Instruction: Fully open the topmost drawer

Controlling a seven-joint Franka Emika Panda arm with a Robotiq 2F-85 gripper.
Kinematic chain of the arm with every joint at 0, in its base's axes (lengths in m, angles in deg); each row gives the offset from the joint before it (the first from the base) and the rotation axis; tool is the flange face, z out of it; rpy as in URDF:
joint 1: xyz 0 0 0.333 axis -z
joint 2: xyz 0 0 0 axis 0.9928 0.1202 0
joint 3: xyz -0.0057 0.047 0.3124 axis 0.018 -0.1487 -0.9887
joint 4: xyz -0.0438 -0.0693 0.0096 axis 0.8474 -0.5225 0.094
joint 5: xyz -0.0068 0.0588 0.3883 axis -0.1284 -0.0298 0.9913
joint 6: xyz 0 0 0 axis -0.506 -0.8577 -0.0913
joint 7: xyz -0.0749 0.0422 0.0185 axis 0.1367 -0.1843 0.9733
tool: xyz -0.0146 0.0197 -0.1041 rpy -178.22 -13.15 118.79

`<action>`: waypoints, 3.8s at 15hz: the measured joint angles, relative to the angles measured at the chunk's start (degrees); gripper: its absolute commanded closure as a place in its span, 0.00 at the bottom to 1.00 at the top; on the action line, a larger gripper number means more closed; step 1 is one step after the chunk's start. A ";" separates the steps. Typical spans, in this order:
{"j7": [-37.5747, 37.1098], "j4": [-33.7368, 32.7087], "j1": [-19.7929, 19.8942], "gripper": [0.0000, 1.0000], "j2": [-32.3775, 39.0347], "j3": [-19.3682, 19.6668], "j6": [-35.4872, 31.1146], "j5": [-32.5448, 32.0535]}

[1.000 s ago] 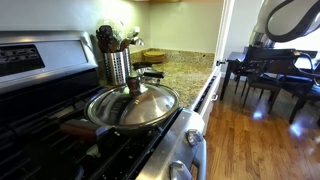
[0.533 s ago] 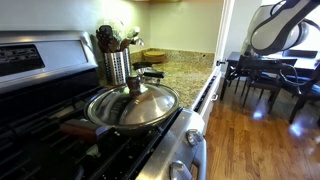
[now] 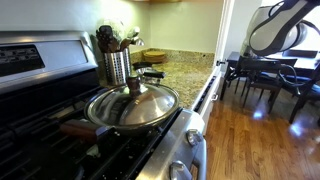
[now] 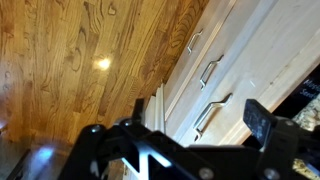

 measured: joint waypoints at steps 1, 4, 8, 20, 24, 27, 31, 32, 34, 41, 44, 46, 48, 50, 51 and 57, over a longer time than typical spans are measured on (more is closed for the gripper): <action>0.03 0.00 -0.14 0.00 0.02 0.14 0.00 0.12; 0.14 -0.11 -1.01 0.00 0.34 0.79 0.00 0.74; 0.14 -0.88 -1.73 0.00 1.27 1.20 0.02 1.20; 0.42 -9.11 -2.92 0.00 10.03 2.45 -0.25 9.24; 0.49 -12.47 -2.93 0.00 13.46 2.07 -1.85 14.92; 0.48 -14.80 -2.92 0.00 15.66 1.82 -2.54 17.96; 0.48 -17.84 -2.92 0.00 18.72 1.53 -2.56 20.73; 0.48 -18.54 -2.92 0.00 19.45 1.38 -2.57 21.32; 0.49 -19.79 -2.91 0.00 20.48 1.08 -2.60 22.32; 0.49 -21.88 -2.83 0.00 22.00 0.11 -2.88 24.56; 0.49 -22.05 -2.62 0.26 22.85 0.12 -2.88 24.75; 0.51 -22.37 -2.58 0.38 23.36 0.15 -2.96 24.83; 0.53 -22.80 -2.62 0.51 23.27 0.13 -2.96 24.86; 0.56 -23.14 -2.71 0.65 23.16 -0.01 -3.01 24.86; 0.67 -23.25 -2.75 0.70 23.10 -0.12 -3.07 24.86; 1.38 -22.88 -2.77 0.93 22.66 -0.43 -3.69 24.87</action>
